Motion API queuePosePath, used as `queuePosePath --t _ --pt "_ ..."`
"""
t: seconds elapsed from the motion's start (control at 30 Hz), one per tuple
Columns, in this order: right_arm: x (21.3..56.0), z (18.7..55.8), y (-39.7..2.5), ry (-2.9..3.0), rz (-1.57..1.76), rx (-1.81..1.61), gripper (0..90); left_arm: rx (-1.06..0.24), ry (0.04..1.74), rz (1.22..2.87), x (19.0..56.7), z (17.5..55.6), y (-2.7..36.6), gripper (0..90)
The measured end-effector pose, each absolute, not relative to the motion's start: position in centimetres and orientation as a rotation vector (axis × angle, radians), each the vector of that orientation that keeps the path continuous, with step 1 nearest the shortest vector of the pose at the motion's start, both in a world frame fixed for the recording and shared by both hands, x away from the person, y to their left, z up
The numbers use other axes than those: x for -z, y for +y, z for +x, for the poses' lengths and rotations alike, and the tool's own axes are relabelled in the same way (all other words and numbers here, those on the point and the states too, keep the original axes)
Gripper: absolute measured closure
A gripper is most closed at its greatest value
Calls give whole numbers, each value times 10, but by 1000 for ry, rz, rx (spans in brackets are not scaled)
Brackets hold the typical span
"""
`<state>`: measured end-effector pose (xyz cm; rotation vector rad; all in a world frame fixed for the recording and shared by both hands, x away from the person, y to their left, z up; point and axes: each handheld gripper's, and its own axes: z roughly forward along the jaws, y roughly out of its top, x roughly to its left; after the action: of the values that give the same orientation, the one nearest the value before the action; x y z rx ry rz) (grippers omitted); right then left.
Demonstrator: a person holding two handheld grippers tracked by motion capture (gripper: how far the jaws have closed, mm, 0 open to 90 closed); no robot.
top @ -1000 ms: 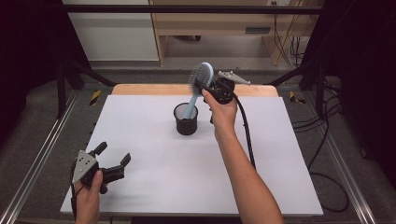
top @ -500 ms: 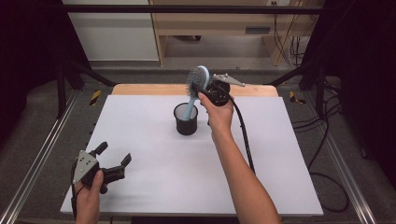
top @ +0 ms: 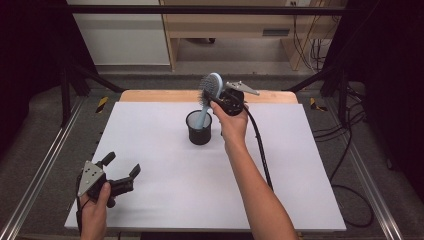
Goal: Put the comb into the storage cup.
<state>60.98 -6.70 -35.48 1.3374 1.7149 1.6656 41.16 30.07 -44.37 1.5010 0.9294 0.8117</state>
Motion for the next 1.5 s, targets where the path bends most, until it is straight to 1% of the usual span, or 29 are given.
queuePosePath --t 0.67,1.5 --pt "363 611 -56 1706 1327 -1652 521 -806 927 1501 444 411 301 24" --pt "378 611 -56 1712 1357 -1669 519 -803 930 1508 444 413 300 24"
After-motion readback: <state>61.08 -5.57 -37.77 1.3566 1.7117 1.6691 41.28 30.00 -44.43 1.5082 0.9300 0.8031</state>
